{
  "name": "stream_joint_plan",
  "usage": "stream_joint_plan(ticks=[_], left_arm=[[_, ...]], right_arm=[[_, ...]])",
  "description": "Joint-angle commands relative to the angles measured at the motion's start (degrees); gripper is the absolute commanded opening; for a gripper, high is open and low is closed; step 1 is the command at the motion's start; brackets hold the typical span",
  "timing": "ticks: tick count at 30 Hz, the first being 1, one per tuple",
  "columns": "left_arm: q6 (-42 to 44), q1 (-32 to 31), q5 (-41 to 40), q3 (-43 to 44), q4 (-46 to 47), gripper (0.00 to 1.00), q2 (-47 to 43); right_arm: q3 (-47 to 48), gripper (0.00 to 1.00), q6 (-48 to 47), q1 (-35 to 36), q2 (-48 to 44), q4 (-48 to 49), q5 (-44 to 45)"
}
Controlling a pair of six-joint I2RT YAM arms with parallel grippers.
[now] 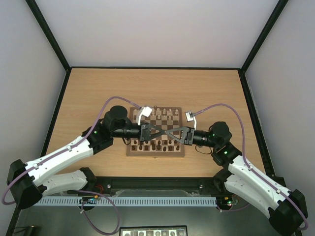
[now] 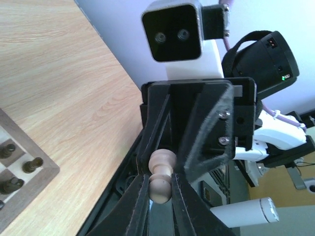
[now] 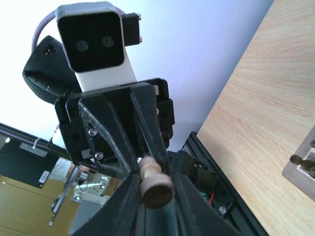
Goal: Set up the chess pieces on the board
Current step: Adjust the chess piece, then place the chess piece on the chessboard.
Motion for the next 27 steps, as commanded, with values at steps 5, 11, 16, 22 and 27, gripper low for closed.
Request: stream_joint_plan(ticks=[5, 11, 16, 22, 27], left_arm=[[5.13, 5.94, -3.00, 5.98, -13.66, 0.10, 2.35], [13.87, 6.24, -19.79, 23.41, -36.49, 0.10, 13.75], [17.05, 4.66, -34.38, 35.76, -49.67, 0.08, 27.20], [17.01, 3.23, -44.43, 41.17, -57.03, 0.07, 37.98], [17.40, 3.07, -46.75, 40.72, -57.53, 0.07, 40.75]], right_arm=[[4.60, 0.59, -10.82, 0.27, -2.72, -18.51, 6.37], [10.57, 0.72, -22.65, 0.20, -6.27, -38.07, 17.41], [13.74, 0.75, -28.14, 0.13, -6.18, -46.62, 23.77], [15.17, 0.85, -31.10, 0.11, -4.94, -51.03, 27.29], [14.29, 1.00, -32.65, -0.05, -4.22, -51.08, 27.15]])
